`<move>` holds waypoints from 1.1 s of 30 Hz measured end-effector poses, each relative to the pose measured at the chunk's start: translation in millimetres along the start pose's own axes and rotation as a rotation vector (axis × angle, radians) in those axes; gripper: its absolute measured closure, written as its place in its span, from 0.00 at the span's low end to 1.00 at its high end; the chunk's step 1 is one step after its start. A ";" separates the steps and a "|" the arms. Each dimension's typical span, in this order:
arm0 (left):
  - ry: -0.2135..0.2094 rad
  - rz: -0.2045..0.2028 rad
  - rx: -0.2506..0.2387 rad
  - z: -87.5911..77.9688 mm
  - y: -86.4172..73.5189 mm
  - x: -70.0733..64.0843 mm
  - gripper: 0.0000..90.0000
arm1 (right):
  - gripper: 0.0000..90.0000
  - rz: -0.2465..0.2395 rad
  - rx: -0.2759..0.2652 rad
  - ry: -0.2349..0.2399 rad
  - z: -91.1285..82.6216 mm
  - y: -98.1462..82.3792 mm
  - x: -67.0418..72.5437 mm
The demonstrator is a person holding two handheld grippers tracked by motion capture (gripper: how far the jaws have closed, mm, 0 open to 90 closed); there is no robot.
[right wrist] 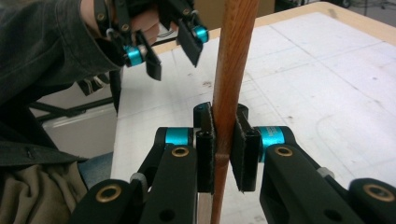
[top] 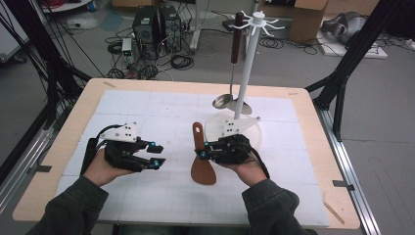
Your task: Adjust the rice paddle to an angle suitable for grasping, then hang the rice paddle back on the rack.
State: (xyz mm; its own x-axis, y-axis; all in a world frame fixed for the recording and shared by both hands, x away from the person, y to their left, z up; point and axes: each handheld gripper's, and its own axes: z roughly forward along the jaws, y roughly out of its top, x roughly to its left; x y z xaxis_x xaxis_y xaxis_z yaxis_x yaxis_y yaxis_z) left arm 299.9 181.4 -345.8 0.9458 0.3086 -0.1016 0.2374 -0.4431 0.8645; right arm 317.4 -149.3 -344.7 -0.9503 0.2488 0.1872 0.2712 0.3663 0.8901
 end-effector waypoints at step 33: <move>0.176 -0.063 0.040 -1.5 -35.0 7.6 0.18 | 0.91 0.056 -0.067 -0.123 -59.4 2.5 -28.4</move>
State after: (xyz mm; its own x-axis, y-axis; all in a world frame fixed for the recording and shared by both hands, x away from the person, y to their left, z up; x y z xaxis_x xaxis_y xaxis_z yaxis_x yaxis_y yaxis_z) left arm 298.4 200.4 -376.0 0.8760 0.4780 -0.0644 0.3074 -0.4505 0.8382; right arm 335.9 -208.7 -323.1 -0.9069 0.3768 0.1884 0.3085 0.2895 0.9061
